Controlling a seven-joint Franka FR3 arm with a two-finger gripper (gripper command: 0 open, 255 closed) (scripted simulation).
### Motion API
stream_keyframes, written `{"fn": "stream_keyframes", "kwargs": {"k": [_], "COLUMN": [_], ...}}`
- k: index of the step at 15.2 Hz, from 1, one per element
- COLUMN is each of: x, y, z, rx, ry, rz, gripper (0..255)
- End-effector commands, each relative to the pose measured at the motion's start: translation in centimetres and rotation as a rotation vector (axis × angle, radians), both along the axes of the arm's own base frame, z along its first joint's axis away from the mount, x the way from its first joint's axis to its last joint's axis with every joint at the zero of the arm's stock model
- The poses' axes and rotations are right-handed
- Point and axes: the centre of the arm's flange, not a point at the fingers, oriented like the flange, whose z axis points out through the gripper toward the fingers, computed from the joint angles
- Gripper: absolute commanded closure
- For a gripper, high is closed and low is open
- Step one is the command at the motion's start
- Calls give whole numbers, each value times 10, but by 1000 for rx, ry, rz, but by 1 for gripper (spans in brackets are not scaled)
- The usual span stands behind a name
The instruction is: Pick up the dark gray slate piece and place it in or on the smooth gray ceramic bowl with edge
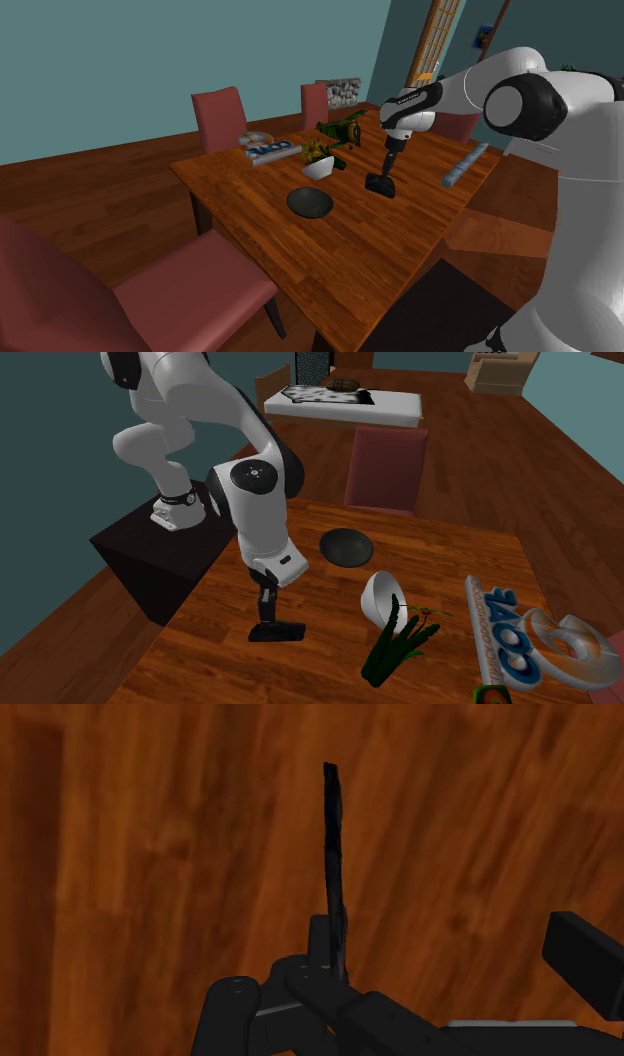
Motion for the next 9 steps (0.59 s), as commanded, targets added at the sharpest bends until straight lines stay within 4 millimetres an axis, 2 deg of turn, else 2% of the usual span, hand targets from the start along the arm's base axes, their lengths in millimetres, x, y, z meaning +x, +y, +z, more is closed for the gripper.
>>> {"fn": "stream_keyframes", "kwargs": {"k": [1,3,9], "x": [19,34,32], "y": [-16,-28,-27], "z": [-16,-28,-60], "rx": [5,9,8], "ry": [0,1,1], "rz": [15,27,27], "gripper": [0,0,0]}}
